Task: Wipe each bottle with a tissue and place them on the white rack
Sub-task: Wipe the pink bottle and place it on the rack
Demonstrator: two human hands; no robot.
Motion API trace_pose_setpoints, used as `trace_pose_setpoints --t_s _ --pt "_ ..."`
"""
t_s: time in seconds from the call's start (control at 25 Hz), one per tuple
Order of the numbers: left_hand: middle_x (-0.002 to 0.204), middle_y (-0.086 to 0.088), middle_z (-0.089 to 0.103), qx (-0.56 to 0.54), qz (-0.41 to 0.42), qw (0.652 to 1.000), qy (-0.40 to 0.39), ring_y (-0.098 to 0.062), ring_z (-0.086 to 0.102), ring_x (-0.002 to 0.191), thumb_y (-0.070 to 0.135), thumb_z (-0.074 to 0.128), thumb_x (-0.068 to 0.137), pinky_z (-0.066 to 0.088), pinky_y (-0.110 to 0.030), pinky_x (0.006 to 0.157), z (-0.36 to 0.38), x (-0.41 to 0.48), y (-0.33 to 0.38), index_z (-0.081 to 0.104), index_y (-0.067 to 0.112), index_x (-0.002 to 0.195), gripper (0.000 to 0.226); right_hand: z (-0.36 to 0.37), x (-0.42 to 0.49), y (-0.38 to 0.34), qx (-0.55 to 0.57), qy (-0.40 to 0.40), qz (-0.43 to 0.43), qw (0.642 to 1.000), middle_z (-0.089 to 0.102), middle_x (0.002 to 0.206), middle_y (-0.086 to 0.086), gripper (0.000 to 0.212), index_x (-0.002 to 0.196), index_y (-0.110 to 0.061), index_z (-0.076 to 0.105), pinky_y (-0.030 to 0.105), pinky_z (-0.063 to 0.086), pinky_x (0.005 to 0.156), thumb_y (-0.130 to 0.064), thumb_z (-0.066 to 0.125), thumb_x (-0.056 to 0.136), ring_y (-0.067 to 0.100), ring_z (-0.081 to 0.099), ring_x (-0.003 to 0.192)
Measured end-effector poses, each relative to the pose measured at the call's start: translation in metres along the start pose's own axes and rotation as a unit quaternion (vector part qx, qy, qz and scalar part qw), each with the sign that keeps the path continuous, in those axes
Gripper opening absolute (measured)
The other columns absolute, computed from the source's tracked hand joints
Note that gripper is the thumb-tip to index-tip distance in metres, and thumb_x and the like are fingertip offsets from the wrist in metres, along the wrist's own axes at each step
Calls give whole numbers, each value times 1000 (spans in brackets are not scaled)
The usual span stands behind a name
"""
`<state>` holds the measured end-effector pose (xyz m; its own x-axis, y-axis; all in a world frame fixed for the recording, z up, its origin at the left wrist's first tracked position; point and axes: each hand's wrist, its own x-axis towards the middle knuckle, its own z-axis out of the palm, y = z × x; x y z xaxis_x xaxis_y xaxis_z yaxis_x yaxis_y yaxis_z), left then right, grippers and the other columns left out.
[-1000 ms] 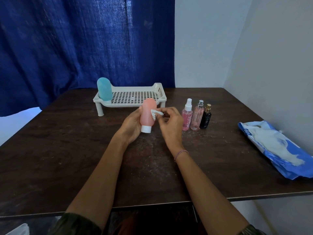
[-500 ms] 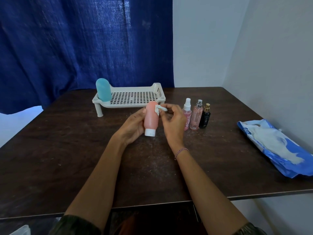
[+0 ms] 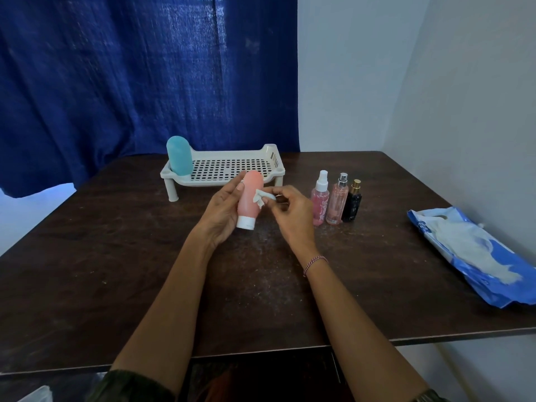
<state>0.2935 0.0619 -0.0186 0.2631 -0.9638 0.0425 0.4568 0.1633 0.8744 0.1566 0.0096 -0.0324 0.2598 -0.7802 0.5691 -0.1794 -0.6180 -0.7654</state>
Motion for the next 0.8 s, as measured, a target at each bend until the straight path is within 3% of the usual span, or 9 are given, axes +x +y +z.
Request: trace_pose_setpoints --t_s 0.16,0.36,0.48,0.68,0.8 --pt "136 -11 51 9 -15 1000 -4 -19 56 116 13 44 96 53 -32 86 2 -3 1 40 14 140 43 1 0 1 2 -9 1 1000 63 109 3 24 107 -10 67 2 43 77 -10 67 83 3 56 94" --pt "121 -2 61 35 8 999 0 -14 62 107 8 47 95 56 -35 84 1 -3 0 42 17 140 46 1 0 1 2 -10 6 1000 63 110 2 25 108 -10 67 1 43 76 -9 66 83 3 55 94" --pt "128 -9 57 38 37 999 13 -19 60 114 6 49 94 53 -41 89 0 -1 -1 42 23 140 50 1 0 1 1 -25 12 1000 63 109 2 24 108 -11 67 2 43 75 -10 66 84 3 55 95" --pt "131 -3 48 1 90 994 61 -19 61 111 5 51 92 56 -44 86 -6 1 1 47 31 135 50 -1 0 1 -13 -56 11 998 64 108 0 23 107 -14 67 3 42 77 -15 67 84 1 54 94" --pt "134 -4 45 2 112 989 95 -20 59 114 6 52 92 56 -44 86 -9 2 2 51 33 130 46 2 -2 -1 -32 -71 -34 996 61 103 0 23 105 -12 69 5 43 76 -13 68 82 3 54 91"
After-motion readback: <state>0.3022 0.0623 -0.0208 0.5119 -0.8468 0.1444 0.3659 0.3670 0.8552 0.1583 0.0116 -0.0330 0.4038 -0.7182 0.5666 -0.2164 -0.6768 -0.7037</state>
